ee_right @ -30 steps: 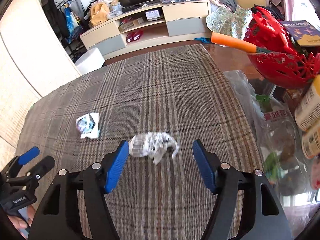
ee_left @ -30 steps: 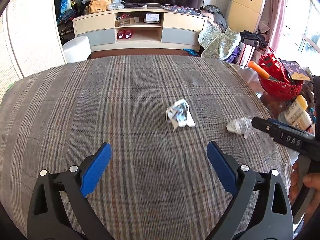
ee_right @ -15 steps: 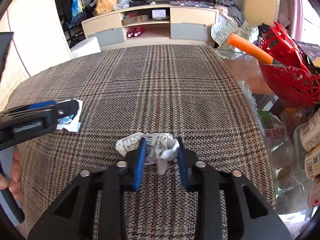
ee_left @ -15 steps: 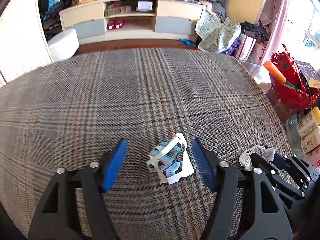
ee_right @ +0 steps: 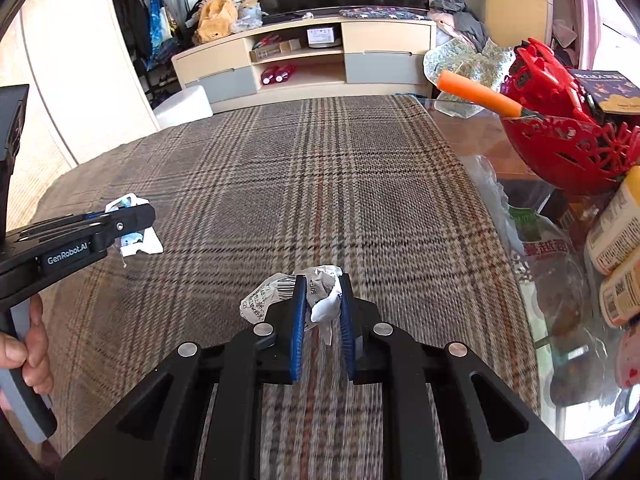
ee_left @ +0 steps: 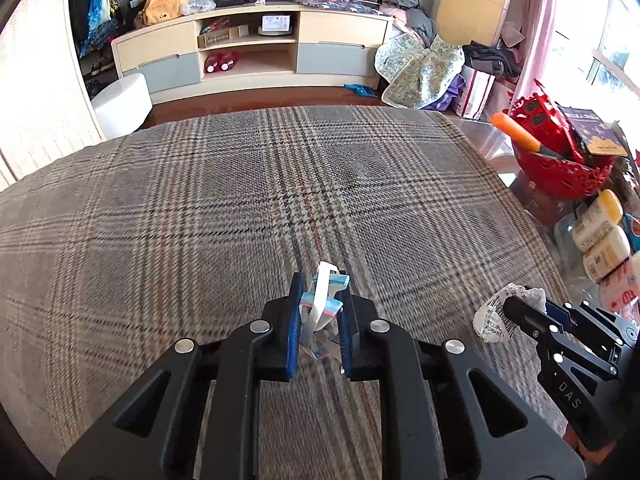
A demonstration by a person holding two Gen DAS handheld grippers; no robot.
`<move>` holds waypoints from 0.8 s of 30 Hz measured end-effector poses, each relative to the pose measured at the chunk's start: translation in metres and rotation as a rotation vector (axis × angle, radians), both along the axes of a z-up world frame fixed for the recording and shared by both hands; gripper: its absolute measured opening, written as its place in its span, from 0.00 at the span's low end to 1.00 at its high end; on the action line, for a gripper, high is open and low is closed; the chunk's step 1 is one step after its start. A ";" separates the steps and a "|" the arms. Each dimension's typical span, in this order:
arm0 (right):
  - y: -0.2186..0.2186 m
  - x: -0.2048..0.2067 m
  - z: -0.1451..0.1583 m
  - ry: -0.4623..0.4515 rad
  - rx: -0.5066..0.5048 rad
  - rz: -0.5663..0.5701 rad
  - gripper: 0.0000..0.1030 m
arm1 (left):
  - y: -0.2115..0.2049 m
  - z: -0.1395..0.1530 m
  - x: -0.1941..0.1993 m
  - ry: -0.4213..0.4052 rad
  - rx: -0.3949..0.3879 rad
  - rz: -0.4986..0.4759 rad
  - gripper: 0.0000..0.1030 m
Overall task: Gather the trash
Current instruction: 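Carry the white wrapper and blue-white scrap to the bin while opening both tools over it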
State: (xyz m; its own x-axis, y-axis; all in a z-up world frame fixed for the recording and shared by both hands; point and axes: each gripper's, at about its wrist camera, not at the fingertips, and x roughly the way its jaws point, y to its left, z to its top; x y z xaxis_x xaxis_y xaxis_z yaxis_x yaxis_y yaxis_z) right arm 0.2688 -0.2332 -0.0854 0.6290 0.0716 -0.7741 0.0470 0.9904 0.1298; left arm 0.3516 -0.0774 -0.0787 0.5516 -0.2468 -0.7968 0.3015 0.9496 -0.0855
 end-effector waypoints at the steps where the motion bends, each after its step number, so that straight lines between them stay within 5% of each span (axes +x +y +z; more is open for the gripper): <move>1: 0.001 -0.007 0.003 0.000 0.005 0.003 0.17 | -0.001 0.005 -0.007 -0.004 0.005 -0.003 0.14; 12: 0.022 -0.130 0.038 0.001 0.034 0.048 0.17 | 0.016 0.046 -0.148 0.006 -0.009 -0.027 0.14; 24: 0.027 -0.258 0.029 0.052 0.047 0.070 0.17 | 0.025 0.035 -0.301 0.004 -0.029 -0.097 0.14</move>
